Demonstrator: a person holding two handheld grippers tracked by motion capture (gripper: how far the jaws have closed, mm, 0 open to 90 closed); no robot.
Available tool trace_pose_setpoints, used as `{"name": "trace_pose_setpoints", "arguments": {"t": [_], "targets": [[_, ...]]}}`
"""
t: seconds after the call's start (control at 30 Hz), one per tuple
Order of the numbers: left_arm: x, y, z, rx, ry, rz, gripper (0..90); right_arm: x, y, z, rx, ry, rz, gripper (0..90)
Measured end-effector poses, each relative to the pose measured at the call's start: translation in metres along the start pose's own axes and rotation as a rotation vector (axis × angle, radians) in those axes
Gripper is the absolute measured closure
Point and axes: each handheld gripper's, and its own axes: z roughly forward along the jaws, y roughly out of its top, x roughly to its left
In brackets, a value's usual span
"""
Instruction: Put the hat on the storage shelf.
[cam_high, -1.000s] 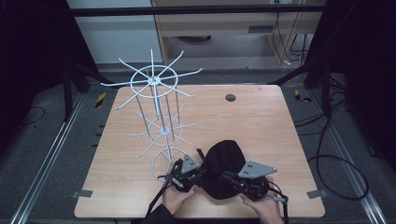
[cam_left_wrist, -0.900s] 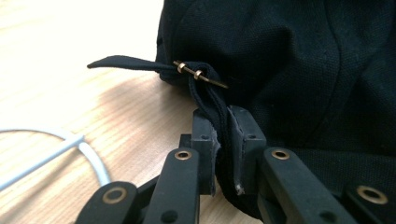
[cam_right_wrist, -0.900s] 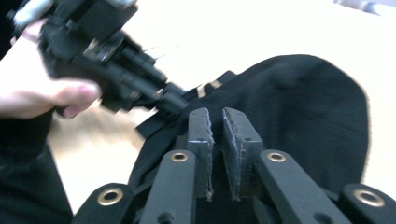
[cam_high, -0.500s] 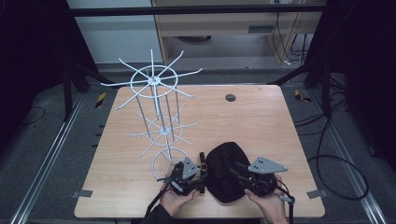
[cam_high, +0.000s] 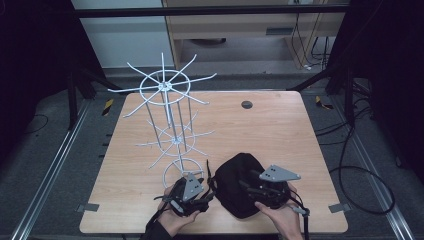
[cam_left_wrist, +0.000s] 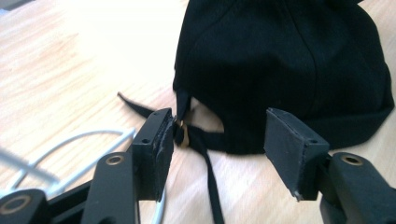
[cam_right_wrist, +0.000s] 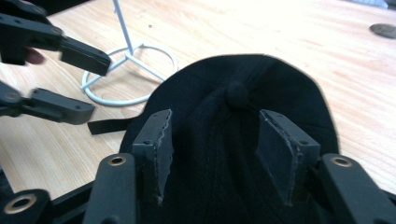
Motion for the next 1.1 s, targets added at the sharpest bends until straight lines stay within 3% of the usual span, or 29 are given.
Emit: {"name": "trace_pose_setpoints", "arguments": {"t": [0.23, 0.4, 0.53, 0.73, 0.83, 0.93, 1.1], "targets": [[0.007, -0.012, -0.011, 0.023, -0.011, 0.007, 38.7, 0.009, 0.003, 0.018, 0.041, 0.005, 0.012, 40.8], [0.013, -0.018, -0.022, 0.007, -0.003, -0.007, 37.9, 0.016, 0.014, 0.016, 0.012, 0.001, 0.009, 37.3], [0.020, -0.023, -0.031, 0.000, 0.017, -0.024, 37.5, 0.017, 0.012, 0.030, 0.078, -0.033, 0.021, 38.0], [0.035, -0.034, -0.042, -0.007, 0.046, -0.056, 37.0, 0.010, 0.003, 0.040, 0.173, -0.044, 0.032, 68.2], [0.038, -0.039, -0.045, -0.010, 0.055, -0.067, 36.7, 0.006, 0.001, 0.036, 0.187, -0.058, 0.041, 84.7], [0.043, -0.044, -0.048, -0.009, 0.065, -0.072, 36.2, 0.002, 0.002, 0.030, 0.169, -0.084, 0.031, 87.7], [0.055, -0.050, -0.056, -0.028, 0.085, -0.111, 35.3, -0.008, 0.003, 0.017, 0.143, -0.085, 0.052, 88.1]]}}
